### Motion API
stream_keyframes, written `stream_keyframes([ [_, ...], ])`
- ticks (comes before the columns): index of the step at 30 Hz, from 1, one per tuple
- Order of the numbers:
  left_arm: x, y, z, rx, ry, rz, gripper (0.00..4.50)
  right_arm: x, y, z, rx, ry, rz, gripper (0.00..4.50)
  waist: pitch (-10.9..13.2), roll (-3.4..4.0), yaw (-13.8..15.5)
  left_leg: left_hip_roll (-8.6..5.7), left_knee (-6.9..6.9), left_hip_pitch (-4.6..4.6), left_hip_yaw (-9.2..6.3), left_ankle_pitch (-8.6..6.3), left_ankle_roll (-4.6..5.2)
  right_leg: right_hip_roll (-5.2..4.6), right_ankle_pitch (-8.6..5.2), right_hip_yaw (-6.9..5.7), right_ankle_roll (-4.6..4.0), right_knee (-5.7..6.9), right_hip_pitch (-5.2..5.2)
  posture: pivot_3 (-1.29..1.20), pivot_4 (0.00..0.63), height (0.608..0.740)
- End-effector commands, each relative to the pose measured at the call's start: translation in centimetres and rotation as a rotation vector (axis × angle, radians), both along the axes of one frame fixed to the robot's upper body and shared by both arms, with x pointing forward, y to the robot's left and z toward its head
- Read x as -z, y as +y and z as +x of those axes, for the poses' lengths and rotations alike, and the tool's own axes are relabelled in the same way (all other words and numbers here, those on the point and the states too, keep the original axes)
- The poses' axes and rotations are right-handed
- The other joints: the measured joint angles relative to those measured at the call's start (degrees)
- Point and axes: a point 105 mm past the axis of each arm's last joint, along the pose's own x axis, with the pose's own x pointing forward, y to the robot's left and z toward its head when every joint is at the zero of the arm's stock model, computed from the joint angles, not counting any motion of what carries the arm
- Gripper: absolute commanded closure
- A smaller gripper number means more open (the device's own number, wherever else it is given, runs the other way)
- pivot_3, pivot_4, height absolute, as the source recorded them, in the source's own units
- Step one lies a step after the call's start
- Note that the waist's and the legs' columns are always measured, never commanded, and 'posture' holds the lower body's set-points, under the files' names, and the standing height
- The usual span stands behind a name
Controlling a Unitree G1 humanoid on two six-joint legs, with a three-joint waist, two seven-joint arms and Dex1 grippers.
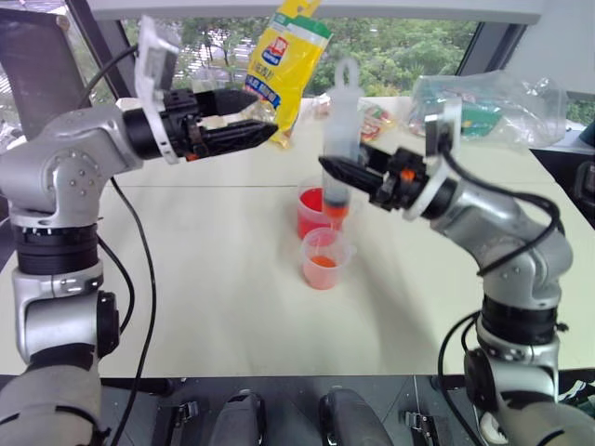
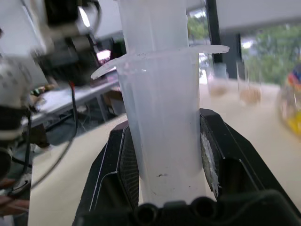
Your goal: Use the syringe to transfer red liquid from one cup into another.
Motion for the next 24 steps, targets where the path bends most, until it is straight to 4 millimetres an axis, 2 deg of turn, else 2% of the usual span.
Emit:
stream_keyframes([
  [1,-1.2,-1.0,-1.0,0.057,-0.035,-0.016,0.31,0.3,0.5,-0.9,-0.004,-0.048,-0.018,3.09,0.0,0.00,-0.1,0.00,0.00,0.00,0.01,0.00,0.00,0.00,0.00,0.00,0.00,0.00,0.00,0.00,0.150,0.740],
  [3,-1.0,-1.7,-1.2,0.082,-0.024,-0.020,0.31,1.2,0.6,-0.8,0.007,-0.037,-0.029,3.09,0.0,0.00,-0.1,0.00,0.00,0.00,0.01,0.00,0.00,0.02,0.00,0.01,0.00,0.01,-0.01,0.00,0.150,0.740],
  [8,-0.4,-2.7,-1.2,0.107,-0.011,-0.009,0.31,1.8,0.7,-0.9,0.007,-0.045,-0.050,3.09,0.0,0.00,-0.1,0.00,0.00,0.00,0.00,0.00,0.00,0.03,0.00,0.01,0.00,0.00,-0.01,0.00,0.150,0.740],
  [24,1.3,-4.8,1.3,0.078,-0.018,0.007,0.31,1.2,1.3,-1.9,-0.037,-0.070,-0.059,3.09,0.0,-0.01,0.1,-0.01,0.01,0.00,0.00,0.01,0.00,0.04,0.00,0.00,0.00,-0.01,0.00,0.00,0.150,0.740],
])
